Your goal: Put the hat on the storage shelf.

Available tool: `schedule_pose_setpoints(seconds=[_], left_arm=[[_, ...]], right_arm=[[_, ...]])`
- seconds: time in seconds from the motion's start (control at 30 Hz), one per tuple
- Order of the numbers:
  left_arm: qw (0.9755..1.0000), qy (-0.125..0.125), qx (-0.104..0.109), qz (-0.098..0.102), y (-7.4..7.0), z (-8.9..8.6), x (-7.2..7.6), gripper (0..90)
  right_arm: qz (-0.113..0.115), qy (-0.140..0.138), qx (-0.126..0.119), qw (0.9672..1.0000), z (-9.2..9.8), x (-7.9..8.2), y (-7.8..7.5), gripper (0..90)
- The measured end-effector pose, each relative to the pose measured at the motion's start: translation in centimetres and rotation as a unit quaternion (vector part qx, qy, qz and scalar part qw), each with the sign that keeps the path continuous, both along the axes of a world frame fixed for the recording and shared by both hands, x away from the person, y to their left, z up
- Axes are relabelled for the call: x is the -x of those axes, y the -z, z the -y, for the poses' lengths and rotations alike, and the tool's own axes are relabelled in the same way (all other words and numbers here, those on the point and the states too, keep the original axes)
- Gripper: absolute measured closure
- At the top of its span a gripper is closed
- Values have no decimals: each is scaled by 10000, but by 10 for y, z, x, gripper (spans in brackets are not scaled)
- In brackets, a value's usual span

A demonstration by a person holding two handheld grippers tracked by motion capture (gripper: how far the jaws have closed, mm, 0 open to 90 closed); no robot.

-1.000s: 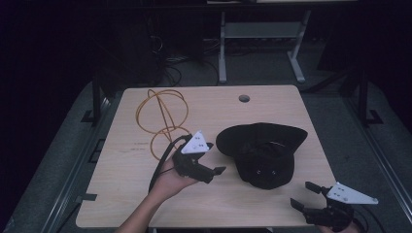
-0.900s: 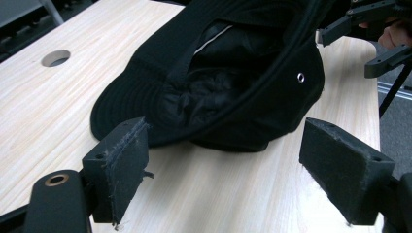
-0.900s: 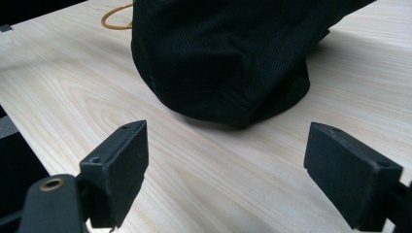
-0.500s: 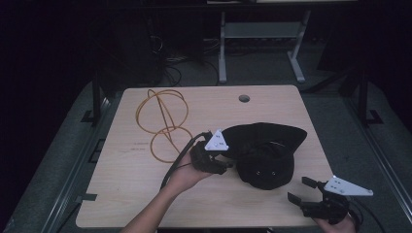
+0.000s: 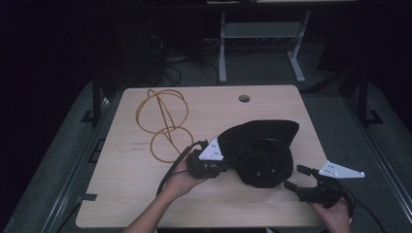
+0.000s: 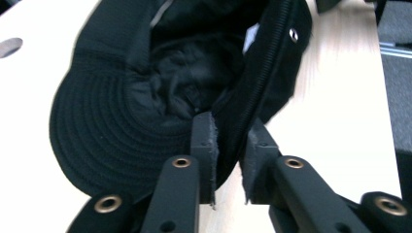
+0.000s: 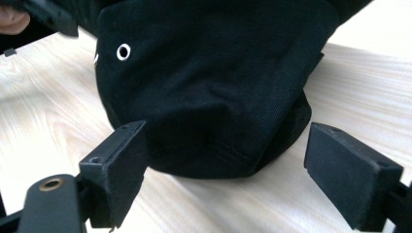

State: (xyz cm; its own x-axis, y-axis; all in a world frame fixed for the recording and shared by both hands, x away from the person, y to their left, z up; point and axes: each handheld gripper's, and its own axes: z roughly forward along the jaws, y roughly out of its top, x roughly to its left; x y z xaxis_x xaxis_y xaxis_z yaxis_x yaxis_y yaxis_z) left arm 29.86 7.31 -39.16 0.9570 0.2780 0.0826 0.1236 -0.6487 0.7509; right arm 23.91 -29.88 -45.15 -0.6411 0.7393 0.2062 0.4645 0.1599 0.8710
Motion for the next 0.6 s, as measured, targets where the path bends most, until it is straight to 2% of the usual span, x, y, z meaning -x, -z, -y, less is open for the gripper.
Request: schedule_pose_setpoints(seconds=[0.17, 0.23, 0.27, 0.37, 0.47, 0.53, 0.6], left_arm=[[9999, 86, -8, -65, 12, -6, 4, 851], [9999, 103, -14, -73, 15, -9, 5, 853], [9999, 76, 48, -112, 16, -10, 5, 854], [9999, 121, 7, -118, 19, -12, 6, 855], [9998, 116, 33, -160, 22, -14, 8, 856], [9997, 121, 54, -185, 24, -15, 8, 856], [9997, 131, 53, -213, 26, -16, 8, 856]], right_arm=[[-62, -39, -76, 9999, -3, -10, 0, 159], [-79, -88, -100, 9999, -5, -15, 0, 161], [-89, -118, -147, 9998, -7, -19, 0, 168], [-125, -212, -177, 9995, -12, -29, 0, 183], [-187, -319, -297, 9989, -17, -37, 0, 251], [-186, -409, -384, 9983, -20, -40, 0, 343], [-135, -430, -321, 9985, -25, -41, 0, 441]])
